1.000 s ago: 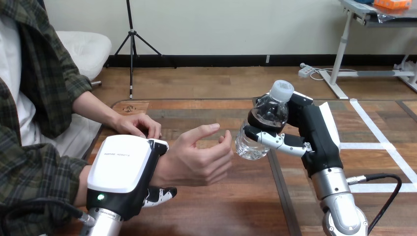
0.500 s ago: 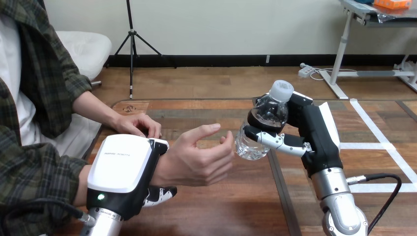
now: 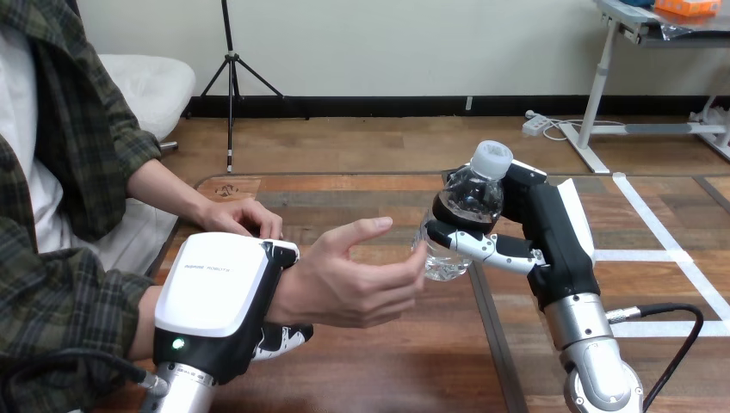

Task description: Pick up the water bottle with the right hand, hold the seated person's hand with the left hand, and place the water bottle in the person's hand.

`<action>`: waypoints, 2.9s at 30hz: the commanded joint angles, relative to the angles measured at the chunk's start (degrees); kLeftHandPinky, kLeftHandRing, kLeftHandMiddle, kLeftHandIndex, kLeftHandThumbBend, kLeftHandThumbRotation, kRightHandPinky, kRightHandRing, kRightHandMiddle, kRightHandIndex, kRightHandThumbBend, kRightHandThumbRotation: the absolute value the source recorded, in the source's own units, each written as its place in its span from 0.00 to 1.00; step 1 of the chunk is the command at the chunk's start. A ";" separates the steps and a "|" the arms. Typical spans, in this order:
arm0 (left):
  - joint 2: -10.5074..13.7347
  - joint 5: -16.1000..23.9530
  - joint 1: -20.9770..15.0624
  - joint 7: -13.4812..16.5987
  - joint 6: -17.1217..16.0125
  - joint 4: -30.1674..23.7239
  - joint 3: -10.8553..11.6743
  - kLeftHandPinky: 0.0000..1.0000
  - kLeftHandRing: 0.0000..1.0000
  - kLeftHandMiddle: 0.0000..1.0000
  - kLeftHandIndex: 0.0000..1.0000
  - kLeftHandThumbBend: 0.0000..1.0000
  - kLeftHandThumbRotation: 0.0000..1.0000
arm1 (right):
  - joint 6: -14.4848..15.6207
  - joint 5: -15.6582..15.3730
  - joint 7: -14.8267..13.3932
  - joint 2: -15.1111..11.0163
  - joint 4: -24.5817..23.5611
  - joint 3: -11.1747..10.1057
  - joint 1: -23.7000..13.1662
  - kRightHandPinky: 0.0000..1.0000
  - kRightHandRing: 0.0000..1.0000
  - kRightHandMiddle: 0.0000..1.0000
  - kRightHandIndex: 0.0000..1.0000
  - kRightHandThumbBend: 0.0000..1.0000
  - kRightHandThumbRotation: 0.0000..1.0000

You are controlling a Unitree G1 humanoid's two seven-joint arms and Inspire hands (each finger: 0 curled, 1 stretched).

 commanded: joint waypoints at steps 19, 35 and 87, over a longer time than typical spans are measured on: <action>-0.37 -0.48 -3.74 -0.56 -1.67 -2.72 -1.42 0.26 0.28 0.32 0.32 0.89 0.00 | -2.23 1.59 0.02 -0.14 -3.58 -0.81 -4.30 0.38 0.40 0.49 0.55 0.69 0.00; -0.49 -0.36 -3.78 0.33 -2.37 -2.26 -1.51 0.25 0.28 0.31 0.31 0.91 0.00 | -2.58 2.71 1.07 0.08 -3.48 -0.90 -4.42 0.40 0.41 0.49 0.55 0.67 0.00; -0.61 -0.62 -2.94 0.29 -3.00 -2.48 -1.44 0.25 0.28 0.32 0.31 0.91 0.00 | -1.30 6.30 7.86 3.04 -17.99 1.11 3.95 0.40 0.43 0.48 0.53 0.70 0.00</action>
